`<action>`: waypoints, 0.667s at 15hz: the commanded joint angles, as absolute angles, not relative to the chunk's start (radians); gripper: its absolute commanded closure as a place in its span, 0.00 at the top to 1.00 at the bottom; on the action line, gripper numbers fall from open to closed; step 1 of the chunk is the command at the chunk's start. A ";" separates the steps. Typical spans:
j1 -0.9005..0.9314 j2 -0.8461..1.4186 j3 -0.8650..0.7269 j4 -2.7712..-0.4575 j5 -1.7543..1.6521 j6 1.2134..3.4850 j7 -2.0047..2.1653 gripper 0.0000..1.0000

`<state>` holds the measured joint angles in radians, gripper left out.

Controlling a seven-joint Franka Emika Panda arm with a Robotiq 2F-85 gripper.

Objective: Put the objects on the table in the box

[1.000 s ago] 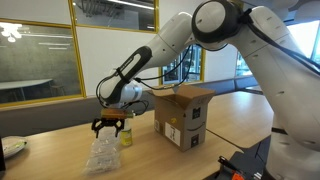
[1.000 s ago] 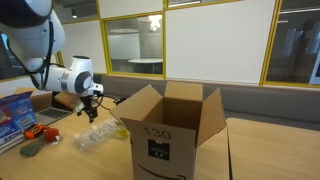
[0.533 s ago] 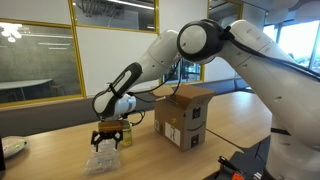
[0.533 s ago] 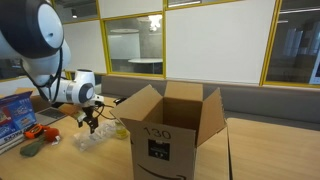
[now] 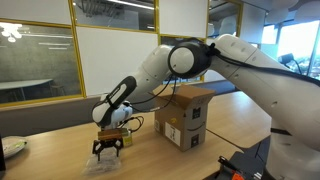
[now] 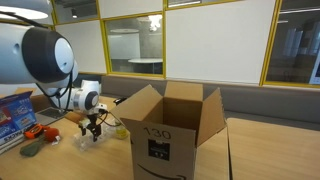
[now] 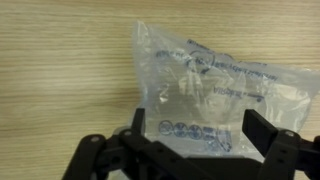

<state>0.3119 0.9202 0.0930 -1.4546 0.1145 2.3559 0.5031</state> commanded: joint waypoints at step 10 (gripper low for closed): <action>0.321 1.062 0.078 -1.234 0.131 2.222 0.521 0.73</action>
